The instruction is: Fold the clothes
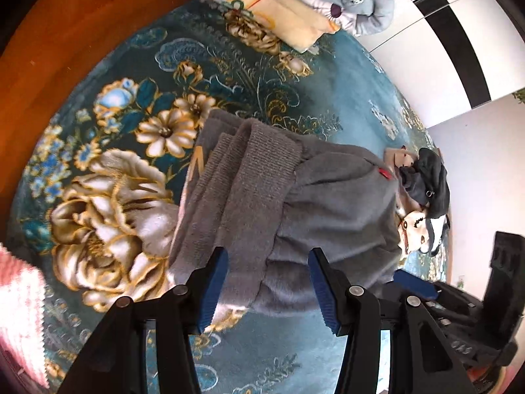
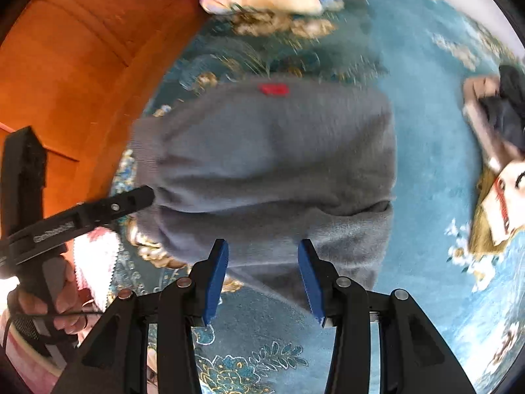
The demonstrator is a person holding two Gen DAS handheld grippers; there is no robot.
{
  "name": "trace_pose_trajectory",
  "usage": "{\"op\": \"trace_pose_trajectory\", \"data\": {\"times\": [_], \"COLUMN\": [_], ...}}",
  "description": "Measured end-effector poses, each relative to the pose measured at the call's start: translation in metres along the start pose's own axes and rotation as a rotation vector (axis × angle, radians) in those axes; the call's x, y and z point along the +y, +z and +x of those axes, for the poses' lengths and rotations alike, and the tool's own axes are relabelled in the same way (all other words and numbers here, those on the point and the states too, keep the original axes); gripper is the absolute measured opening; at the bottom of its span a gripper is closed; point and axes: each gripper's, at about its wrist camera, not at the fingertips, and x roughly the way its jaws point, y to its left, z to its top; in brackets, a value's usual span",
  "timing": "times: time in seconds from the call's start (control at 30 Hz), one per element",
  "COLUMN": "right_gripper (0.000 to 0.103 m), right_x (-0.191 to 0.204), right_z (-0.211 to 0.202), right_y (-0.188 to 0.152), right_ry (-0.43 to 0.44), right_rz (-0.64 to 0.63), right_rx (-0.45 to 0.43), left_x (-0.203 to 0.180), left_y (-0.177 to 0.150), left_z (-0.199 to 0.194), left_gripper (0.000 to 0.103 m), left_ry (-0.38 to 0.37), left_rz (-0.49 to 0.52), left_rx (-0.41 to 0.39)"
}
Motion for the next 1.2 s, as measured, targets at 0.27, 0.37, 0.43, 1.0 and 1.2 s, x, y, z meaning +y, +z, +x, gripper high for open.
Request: {"op": "trace_pose_trajectory", "data": {"times": [0.27, 0.37, 0.43, 1.0, 1.2], "right_gripper": [0.058, 0.059, 0.073, 0.098, 0.098], "right_x": [-0.013, -0.015, -0.019, -0.043, -0.05], "right_z": [-0.044, -0.054, -0.06, -0.119, -0.132], "right_y": [-0.041, -0.061, -0.075, -0.128, -0.122], "right_ry": [-0.015, -0.039, -0.03, 0.031, -0.03], "right_rz": [-0.006, -0.036, -0.05, -0.108, -0.105], "right_rx": [0.025, 0.035, 0.038, -0.151, -0.251], "left_x": [-0.022, -0.044, -0.059, -0.138, -0.138], "left_y": [-0.058, -0.082, -0.097, -0.148, -0.152], "left_z": [-0.024, -0.03, -0.038, -0.086, -0.09], "left_gripper": [0.066, 0.07, 0.07, 0.103, 0.103], "left_ry": [0.131, 0.139, 0.157, 0.268, 0.324], "left_rz": [-0.081, -0.078, -0.076, -0.003, -0.01], "left_rx": [-0.005, -0.007, -0.025, -0.173, -0.21]}}
